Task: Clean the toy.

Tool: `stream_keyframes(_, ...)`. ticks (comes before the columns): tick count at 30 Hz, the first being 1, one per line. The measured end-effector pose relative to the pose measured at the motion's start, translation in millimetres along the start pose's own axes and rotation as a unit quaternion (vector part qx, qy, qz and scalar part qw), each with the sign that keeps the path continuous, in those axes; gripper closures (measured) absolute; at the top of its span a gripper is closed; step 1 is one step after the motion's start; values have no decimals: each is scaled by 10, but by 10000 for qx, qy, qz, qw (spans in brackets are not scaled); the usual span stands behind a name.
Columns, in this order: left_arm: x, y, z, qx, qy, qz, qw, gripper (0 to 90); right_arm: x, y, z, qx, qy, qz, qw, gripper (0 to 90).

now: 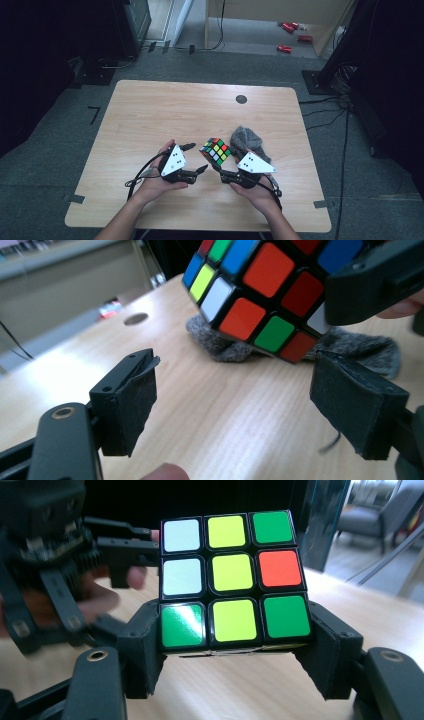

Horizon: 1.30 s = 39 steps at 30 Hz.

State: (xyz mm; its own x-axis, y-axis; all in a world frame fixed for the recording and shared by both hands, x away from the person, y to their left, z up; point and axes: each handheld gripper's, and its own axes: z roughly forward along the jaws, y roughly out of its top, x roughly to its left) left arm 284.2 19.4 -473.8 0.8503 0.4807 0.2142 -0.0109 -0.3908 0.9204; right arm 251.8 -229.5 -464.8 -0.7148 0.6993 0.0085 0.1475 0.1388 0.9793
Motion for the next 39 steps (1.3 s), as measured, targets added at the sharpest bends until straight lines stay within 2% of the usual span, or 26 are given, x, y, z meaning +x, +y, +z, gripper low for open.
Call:
stream_keyframes(1, -17, -2, 4, -32, 49, 82, 9999, 200, 15, 9, 2, 39, 36, 222, 9997, 343)
stream_keyframes(5, -79, -15, 27, -12, 203, 409, 9990, 199, 41, 18, 21, 81, 71, 570, 9983, 343)
stream_keyframes(7, -98, -17, 32, -29, 246, 504, 9984, 198, 51, 17, 31, 95, 131, 725, 9972, 343)
stream_keyframes(13, -183, -13, 49, -36, 439, 906, 9949, 186, 90, -1, 71, 168, 262, 1006, 9944, 343)
stream_keyframes(19, -202, -6, 27, -181, 435, 1036, 9935, 213, 107, -40, 119, 351, 441, 1362, 9891, 342)
stream_keyframes(22, -223, -9, 14, -246, 411, 1153, 9922, 238, 108, -55, 139, 469, 561, 1736, 9821, 342)
stream_keyframes(24, -243, -15, 8, -295, 367, 1230, 9913, 286, 92, -71, 155, 523, 642, 1944, 9774, 342)
stream_keyframes(26, -252, -18, 7, -327, 416, 1297, 9901, 327, 72, -81, 158, 519, 677, 2145, 9730, 342)
stream_keyframes(29, -253, -18, 6, -323, 419, 1310, 9900, 342, 30, -98, 165, 549, 789, 2460, 9645, 338)
stream_keyframes(32, -211, -25, 0, -277, 504, 1146, 9917, 346, -7, -97, 161, 673, 903, 2525, 9610, 279)
stream_keyframes(34, -142, -28, -24, -274, 622, 917, 9935, 346, -54, -87, 133, 565, 1011, 2639, 9576, 268)
stream_keyframes(35, -108, -29, -37, -287, 624, 790, 9945, 346, -81, -77, 112, 506, 1001, 2649, 9577, 261)
stream_keyframes(36, -74, -29, -52, -303, 594, 644, 9957, 346, -105, -65, 91, 456, 939, 2596, 9601, 254)
stream_keyframes(38, -23, -32, -68, -294, 600, 437, 9968, 347, -149, -41, 51, 408, 768, 2431, 9661, 246)
stream_keyframes(39, -14, -34, -71, -284, 602, 399, 9970, 347, -190, -24, 18, 381, 559, 2281, 9713, 233)
